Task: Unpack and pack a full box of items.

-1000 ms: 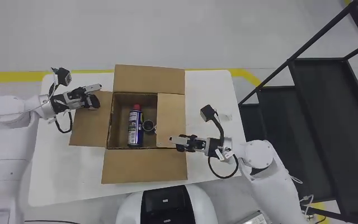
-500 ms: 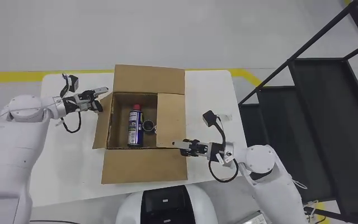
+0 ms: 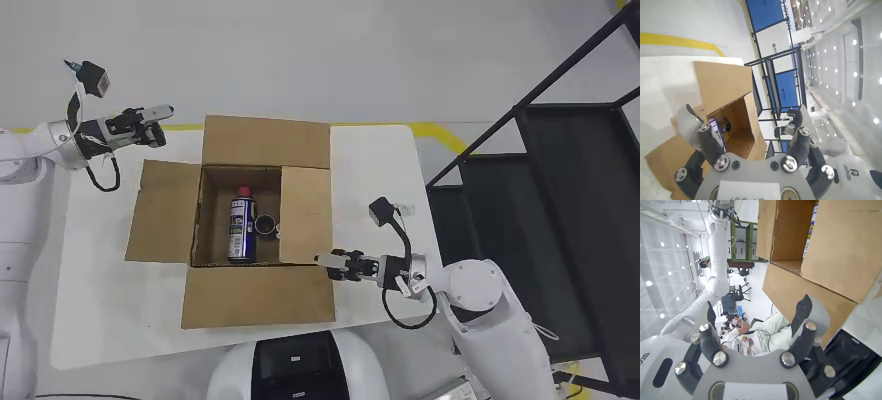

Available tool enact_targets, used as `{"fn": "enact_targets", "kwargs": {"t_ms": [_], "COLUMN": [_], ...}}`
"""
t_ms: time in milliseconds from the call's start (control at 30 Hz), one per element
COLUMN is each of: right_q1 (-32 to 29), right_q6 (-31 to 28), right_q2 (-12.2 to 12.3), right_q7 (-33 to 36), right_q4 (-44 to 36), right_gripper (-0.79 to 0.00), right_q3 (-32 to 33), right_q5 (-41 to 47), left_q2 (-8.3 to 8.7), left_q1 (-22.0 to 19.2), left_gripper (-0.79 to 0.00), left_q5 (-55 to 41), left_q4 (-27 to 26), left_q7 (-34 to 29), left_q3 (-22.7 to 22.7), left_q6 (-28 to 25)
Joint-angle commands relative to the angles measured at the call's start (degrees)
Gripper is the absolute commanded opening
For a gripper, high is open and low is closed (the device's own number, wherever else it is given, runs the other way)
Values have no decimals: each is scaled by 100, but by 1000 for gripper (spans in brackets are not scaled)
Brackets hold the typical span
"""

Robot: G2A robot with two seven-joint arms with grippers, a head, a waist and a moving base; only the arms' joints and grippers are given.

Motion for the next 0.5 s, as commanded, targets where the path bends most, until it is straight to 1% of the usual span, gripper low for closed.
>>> {"fn": "enact_targets", "kwargs": {"t_ms": [0, 67, 133, 200, 300, 467], "right_q1": [-50, -88, -120, -145, -182, -254], "right_q6": [-47, -97, -141, -193, -241, -326], "right_q2": [15, 28, 40, 52, 73, 105], "right_q7": [-4, -19, -35, -42, -99, -169], "right_q4": [16, 44, 68, 98, 110, 189], "right_gripper": [0, 0, 0, 0, 0, 0], "right_q3": [49, 92, 123, 148, 191, 273], "right_q5": [81, 159, 236, 313, 281, 333], "left_q2": [-20, -81, -164, -286, -501, -897], "left_q1": [39, 63, 7, -38, -249, -644], "left_gripper": [0, 0, 0, 0, 0, 0], "left_q5": [-88, -320, -271, -293, -16, 265], "left_q4": [-532, -878, -1003, -1003, -827, -210], "left_q7": [-17, -93, -5, -37, 357, 868], "left_q3": [84, 297, 611, 1068, 1712, 2603], "left_q6": [-31, -46, -118, -105, -187, -417]}}
